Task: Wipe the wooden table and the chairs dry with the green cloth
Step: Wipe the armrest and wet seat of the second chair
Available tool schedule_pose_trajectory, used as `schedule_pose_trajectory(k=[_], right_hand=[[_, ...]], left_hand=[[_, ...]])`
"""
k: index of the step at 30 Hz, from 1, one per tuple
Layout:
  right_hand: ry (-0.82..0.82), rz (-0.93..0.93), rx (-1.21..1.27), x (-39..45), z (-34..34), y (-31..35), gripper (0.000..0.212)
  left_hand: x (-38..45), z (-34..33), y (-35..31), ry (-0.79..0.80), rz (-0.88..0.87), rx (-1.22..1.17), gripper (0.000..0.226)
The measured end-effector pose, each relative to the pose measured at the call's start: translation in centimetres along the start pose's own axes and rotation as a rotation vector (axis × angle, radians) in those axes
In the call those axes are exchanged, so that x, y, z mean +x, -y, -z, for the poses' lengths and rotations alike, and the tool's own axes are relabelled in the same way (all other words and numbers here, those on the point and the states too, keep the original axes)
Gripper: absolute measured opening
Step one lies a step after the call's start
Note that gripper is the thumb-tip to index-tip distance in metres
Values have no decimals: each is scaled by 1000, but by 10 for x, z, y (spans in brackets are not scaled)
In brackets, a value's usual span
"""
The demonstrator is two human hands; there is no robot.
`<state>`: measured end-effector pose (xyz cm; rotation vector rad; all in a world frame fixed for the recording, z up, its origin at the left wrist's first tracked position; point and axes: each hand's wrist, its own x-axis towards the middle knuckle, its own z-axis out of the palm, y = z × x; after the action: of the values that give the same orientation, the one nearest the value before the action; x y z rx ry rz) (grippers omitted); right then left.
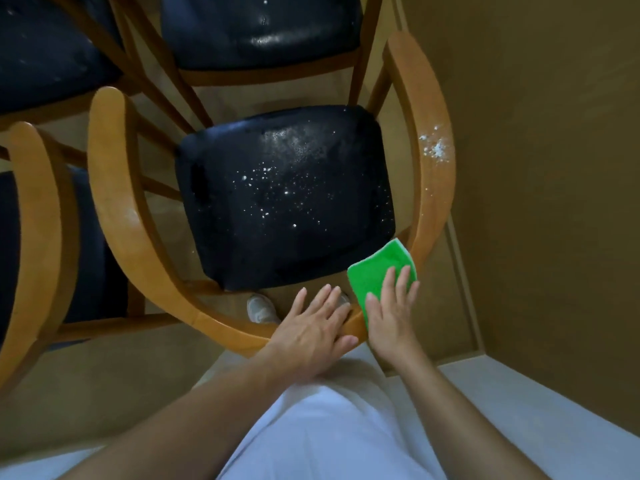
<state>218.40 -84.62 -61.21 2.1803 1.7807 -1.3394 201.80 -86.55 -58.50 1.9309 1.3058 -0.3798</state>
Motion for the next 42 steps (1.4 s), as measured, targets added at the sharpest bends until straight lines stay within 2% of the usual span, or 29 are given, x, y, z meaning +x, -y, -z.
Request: schedule_pose_trajectory(k=[3,6,8,14,16,20,24,26,31,36,42], right_hand=[[-38,-79,255,-13,-9,6,69],[-92,-121,307,3,-5,8,74],[-112,-92,252,21,4,0,76],[-54,224,-41,86,64,-23,81],[-1,276,-110,110,90,-27,80],[58,414,-210,160,136,-29,76],[53,447,-241,196,158,-19,63],[49,386,-167,189,152,-20,61],[62,245,-75,157,132,-34,68],[18,289,-138,202,161,-7,65],[52,489,-394,274,207,30,65]], left_hand=[[12,3,-5,-44,-31,21,69],[28,15,-7,-36,-43,43,79],[40,24,-10,3,-19,61,89],[90,41,-42,39,135,65,114],[108,49,-57,44,202,61,115],[145,65,-80,-32,369,-38,100],[175,78,-92,-62,468,-176,97],[186,84,-96,-72,496,-228,94],[196,91,-98,-149,537,-278,80],[216,121,-82,-153,476,-254,126],[250,161,-55,-228,438,-336,121]])
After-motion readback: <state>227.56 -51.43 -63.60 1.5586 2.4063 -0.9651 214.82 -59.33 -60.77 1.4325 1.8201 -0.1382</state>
